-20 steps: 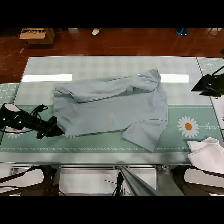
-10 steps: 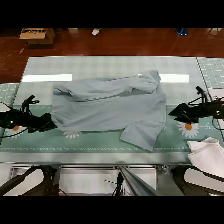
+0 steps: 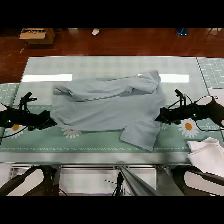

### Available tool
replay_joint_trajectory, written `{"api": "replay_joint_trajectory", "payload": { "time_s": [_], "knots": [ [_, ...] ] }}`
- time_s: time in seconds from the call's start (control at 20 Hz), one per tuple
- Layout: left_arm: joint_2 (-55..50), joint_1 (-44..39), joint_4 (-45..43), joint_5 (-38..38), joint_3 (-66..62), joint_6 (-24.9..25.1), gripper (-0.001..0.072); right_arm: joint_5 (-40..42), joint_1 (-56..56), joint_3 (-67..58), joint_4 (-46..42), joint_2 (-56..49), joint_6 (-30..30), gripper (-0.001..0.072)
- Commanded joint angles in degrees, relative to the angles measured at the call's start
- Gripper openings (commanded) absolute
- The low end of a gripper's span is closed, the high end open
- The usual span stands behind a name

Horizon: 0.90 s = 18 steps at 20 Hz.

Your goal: Fold the shirts.

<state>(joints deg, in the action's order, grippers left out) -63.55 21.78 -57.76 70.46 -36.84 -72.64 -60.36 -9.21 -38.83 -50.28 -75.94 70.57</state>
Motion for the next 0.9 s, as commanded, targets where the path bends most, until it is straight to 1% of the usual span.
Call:
{"api": "replay_joint_trajectory", "payload": {
  "time_s": [0.0,0.1,0.2,0.25,0.35,0.4,0.45,0.55,0.6,0.65,0.75,0.85],
  "knots": [
    [0.59,0.02,0.44,1.01,-4.13,0.09,0.0018,-3.26,2.54,-0.92,2.78,4.07,-1.77,0.0022],
    [2.69,0.04,2.82,2.27,-11.17,1.51,0.0018,-5.77,1.03,-5.31,2.86,11.39,-2.78,0.0021],
    [6.73,0.02,9.94,1.97,-21.00,1.51,0.0018,-5.79,-0.76,-12.92,4.42,19.93,-2.84,0.0022],
    [8.85,0.00,14.49,1.66,-26.49,1.51,0.0017,-4.31,-1.22,-17.55,5.01,23.91,-2.93,0.0021],
    [13.09,-0.02,23.69,0.81,-38.45,1.49,0.0018,2.49,-1.31,-28.50,5.03,30.88,-2.25,0.0022],
    [14.99,-0.02,26.86,0.57,-44.72,1.49,0.0018,6.95,-1.31,-34.34,4.96,33.51,1.57,0.0022],
    [16.83,-0.02,27.32,0.46,-50.97,1.49,0.0018,10.84,-1.33,-40.22,4.52,35.45,4.79,0.0022],
    [20.02,0.00,25.18,-0.35,-60.96,1.44,0.0017,14.49,-1.31,-51.15,-0.61,37.48,7.02,0.0021],
    [21.79,0.00,22.64,-0.92,-65.33,0.92,0.0018,14.05,-1.31,-56.06,-4.66,37.59,9.09,0.0022],
    [23.39,0.00,19.47,-1.14,-68.98,-0.50,0.0018,12.41,-1.31,-61.05,-9.03,37.59,11.80,0.0021],
    [26.67,0.00,11.54,-0.44,-73.88,-5.38,0.0017,7.48,-1.31,-68.24,-14.25,37.59,15.30,0.0021],
    [29.79,0.00,4.63,2.73,-75.80,-10.05,0.0017,-1.51,-1.31,-73.48,-17.77,37.59,18.01,0.0021]
  ]
}}
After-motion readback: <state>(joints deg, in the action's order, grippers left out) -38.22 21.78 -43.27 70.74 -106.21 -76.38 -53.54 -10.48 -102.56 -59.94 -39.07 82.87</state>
